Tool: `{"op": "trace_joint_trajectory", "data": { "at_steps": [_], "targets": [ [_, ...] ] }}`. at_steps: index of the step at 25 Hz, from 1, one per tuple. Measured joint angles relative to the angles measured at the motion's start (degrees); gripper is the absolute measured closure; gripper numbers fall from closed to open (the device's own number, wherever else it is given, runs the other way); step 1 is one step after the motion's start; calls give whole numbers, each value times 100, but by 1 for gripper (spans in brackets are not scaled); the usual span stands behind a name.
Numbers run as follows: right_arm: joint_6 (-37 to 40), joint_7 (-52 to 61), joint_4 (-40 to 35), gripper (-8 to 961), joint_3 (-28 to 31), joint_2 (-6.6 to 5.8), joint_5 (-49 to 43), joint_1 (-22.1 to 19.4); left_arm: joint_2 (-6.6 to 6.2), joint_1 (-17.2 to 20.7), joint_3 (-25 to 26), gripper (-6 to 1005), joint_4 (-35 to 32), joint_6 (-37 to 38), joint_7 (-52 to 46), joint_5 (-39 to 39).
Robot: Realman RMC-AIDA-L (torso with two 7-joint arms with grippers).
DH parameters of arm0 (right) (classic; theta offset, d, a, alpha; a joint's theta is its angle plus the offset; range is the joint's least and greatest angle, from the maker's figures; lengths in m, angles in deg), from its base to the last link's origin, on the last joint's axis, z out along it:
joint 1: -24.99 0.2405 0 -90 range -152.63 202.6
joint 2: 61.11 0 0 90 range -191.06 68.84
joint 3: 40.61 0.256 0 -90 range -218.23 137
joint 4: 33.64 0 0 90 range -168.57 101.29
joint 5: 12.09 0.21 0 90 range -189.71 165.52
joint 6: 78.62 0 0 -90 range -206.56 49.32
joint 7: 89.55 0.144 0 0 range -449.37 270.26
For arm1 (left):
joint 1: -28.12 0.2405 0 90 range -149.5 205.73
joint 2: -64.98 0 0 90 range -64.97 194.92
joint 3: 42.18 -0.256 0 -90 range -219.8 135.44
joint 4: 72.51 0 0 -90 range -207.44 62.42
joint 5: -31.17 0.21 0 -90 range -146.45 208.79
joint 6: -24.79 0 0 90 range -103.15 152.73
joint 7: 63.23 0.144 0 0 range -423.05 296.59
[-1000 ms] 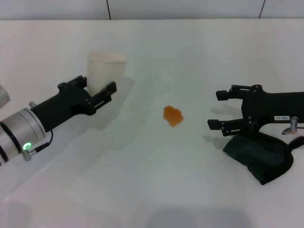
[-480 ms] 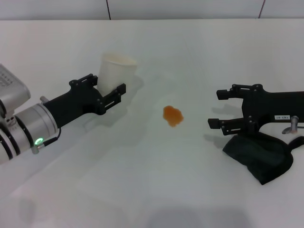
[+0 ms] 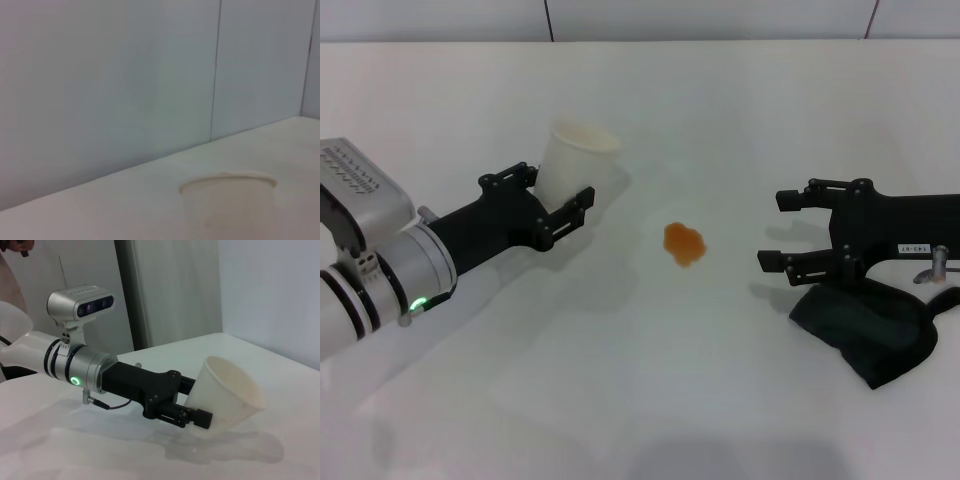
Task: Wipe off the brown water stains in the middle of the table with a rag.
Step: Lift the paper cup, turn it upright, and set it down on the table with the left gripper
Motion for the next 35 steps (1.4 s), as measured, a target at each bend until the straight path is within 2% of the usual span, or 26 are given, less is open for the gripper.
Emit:
{"op": "trace_joint_trajectory", "data": {
  "at_steps": [14, 35],
  "targets": [
    [0, 0, 29, 84, 2, 0, 0, 0, 14, 118, 9, 341, -275, -422, 435, 26],
    [0, 0, 2, 84, -21, -1, -1, 0, 2, 258, 8, 324, -278, -495, 420, 26]
  ]
}}
